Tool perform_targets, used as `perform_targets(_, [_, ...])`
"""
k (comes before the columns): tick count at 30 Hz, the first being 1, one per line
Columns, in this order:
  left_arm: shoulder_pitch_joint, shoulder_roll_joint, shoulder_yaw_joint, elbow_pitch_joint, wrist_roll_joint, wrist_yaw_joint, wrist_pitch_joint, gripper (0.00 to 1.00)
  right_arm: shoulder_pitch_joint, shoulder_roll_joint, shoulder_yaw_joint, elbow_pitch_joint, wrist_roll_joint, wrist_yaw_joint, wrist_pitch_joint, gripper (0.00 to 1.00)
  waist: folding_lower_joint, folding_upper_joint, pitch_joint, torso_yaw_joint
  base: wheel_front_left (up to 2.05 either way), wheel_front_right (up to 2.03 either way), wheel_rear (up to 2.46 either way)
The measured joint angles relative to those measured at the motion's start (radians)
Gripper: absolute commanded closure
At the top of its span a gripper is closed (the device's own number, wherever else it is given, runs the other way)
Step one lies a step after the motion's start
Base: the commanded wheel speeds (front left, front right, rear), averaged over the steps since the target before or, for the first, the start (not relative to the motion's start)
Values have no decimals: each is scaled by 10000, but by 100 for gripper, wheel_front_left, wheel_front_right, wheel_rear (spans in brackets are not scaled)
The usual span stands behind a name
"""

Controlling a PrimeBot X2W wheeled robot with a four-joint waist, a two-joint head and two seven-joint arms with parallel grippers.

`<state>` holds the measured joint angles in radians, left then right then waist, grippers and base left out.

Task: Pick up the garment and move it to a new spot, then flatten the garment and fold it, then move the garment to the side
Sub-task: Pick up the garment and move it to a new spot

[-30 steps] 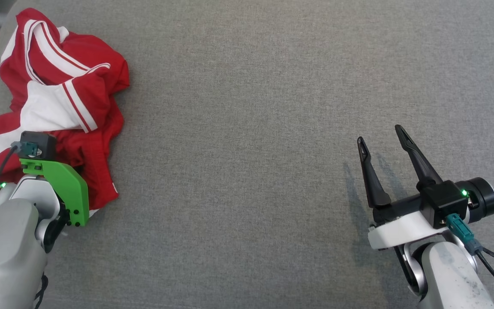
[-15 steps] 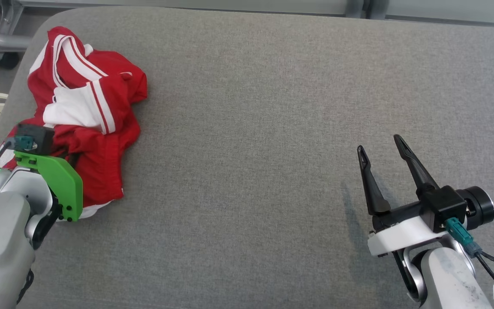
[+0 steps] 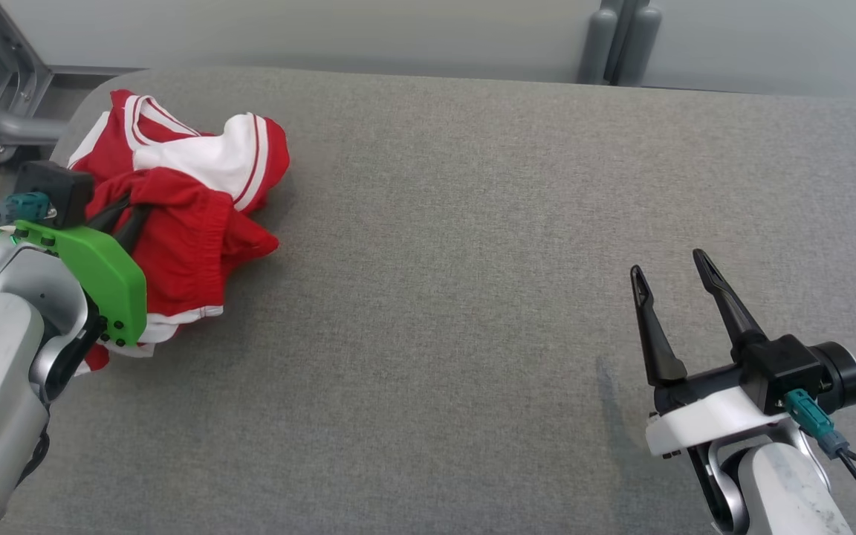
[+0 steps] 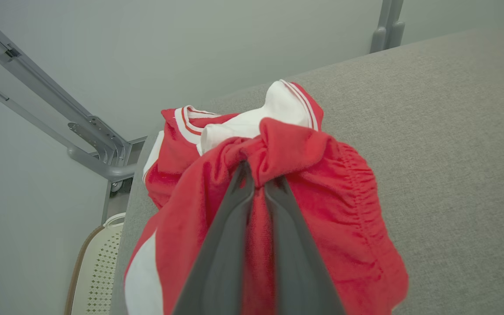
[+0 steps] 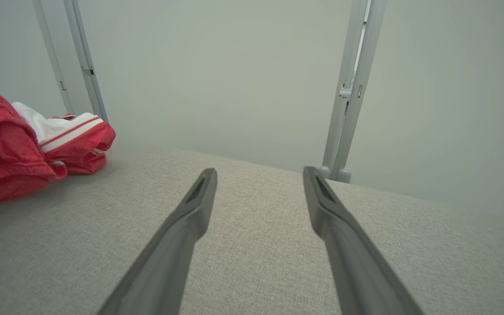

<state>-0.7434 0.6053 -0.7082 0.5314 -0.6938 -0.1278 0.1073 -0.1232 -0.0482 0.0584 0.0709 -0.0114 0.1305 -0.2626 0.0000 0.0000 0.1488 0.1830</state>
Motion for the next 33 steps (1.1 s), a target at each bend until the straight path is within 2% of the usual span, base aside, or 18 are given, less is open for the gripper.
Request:
perform_targets(7, [-122, -38, 38, -1244, 25, 282, -38, 100, 193, 2, -94, -36, 90, 0, 0, 0, 0, 0, -286, -352, 0, 0, 0])
perform_targets(10, [-130, -282, 75, -1661, -15, 543, -69, 100, 206, 2, -96, -63, 119, 0, 0, 0, 0, 0, -367, -540, 0, 0, 0])
perform_targets(15, [-59, -1012, 10, -2082, -173, 867, -222, 100, 206, 2, -105, -104, 150, 2, -2, 0, 0, 0, -466, -938, 0, 0, 0])
perform_targets(20, [416, -2073, -222, -1894, -541, 1007, -518, 100, 170, 0, 10, -113, 211, 0, -2, 0, 0, 0, -482, -1438, 0, 0, 0])
perform_targets(27, [827, -3335, -844, -723, -520, 1003, -1047, 100, 53, -4, 169, -117, 355, 0, -2, 0, 0, 1, -345, -2281, 0, 0, 0])
perform_targets(33, [1041, -4357, -1110, 453, -571, 826, -1693, 100, -89, -2, 313, -140, 491, 0, -2, 0, -1, 1, -104, -3020, 0, 0, 0])
